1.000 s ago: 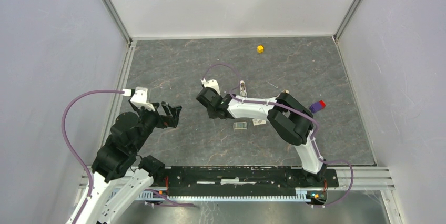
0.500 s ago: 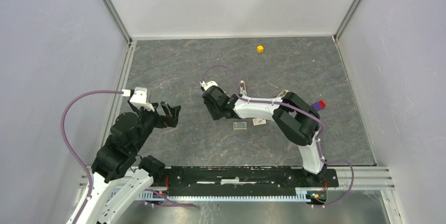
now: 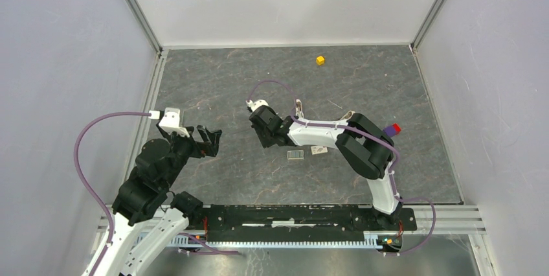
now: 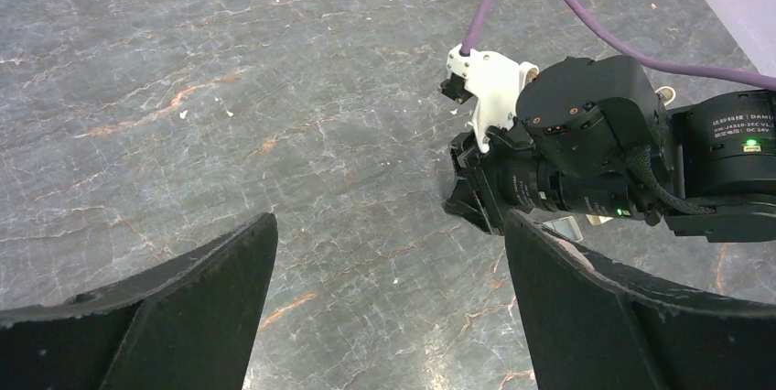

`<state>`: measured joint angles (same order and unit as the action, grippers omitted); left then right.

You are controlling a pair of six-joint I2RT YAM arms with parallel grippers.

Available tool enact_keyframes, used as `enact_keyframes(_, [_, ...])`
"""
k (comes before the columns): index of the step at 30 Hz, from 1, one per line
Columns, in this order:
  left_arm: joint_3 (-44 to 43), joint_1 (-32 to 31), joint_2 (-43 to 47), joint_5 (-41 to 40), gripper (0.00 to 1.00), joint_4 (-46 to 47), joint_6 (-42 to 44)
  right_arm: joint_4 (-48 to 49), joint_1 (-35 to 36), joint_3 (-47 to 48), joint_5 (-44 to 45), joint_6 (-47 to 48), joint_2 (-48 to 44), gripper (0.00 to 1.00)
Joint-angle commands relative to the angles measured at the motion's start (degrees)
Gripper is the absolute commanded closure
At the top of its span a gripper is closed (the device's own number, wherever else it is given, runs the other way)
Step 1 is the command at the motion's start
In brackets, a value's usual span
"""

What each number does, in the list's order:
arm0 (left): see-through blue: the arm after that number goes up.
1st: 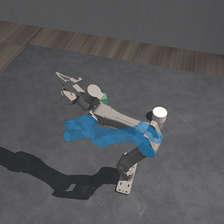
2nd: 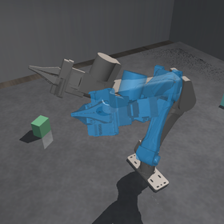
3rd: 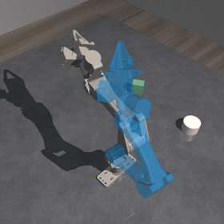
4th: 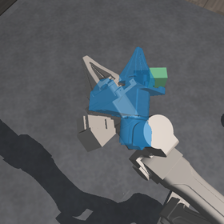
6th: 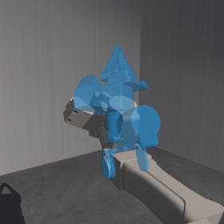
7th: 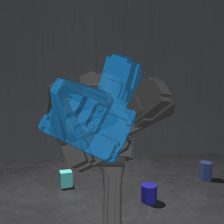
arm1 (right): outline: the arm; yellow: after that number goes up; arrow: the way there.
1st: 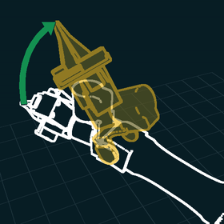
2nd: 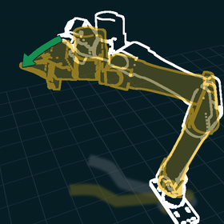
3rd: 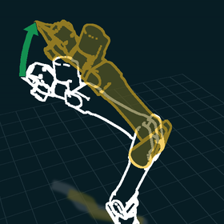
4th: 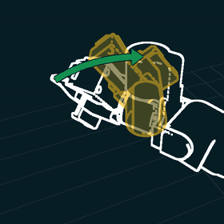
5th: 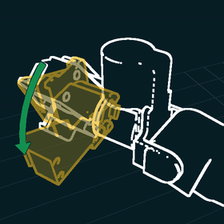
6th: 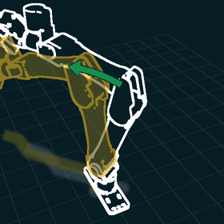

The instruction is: Load the staples into the stapler

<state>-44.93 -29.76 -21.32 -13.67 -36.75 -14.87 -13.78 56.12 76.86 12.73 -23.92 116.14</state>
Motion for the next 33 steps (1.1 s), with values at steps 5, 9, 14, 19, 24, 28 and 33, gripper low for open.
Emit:
enact_keyframes(5, [-0.03,-0.21,0.05,-1.37,0.0,0.92,2.66,2.35,-1.17,-2.47,-0.35,1.79,-5.27,0.78])
enact_keyframes(9, [-0.05,-0.21,-0.13,-1.7,0.0,0.9,2.66,3.29,-2.95,-4.31,-0.03,2.09,-8.23,0.78])
enact_keyframes(14, [-0.06,-0.21,-1.03,-2.08,0.0,0.91,2.79,4.35,-5.93,-6.64,0.82,2.26,-12.45,0.78])
enact_keyframes(19, [-0.7,-0.21,-3.11,-0.01,0.0,1.18,3.95,5.06,-8.92,-9.13,2.75,2.9,-15.34,0.78])
enact_keyframes(24, [-2.29,-0.21,-5.55,-2.39,0.0,-0.2,7.51,8.25,-11.58,-13.37,4.92,3.44,-18.12,0.78])
enact_keyframes(28, [-1.16,-0.26,-5.23,-4.05,0.0,0.08,7.69,9.65,-13.13,-15.27,4.5,3.12,-18.34,0.77])
enact_keyframes(33, [-0.7,-0.22,-5.71,-4.26,0.0,0.1,7.36,11.53,-14.21,-16.77,4.43,2.7,-18.22,0.77])
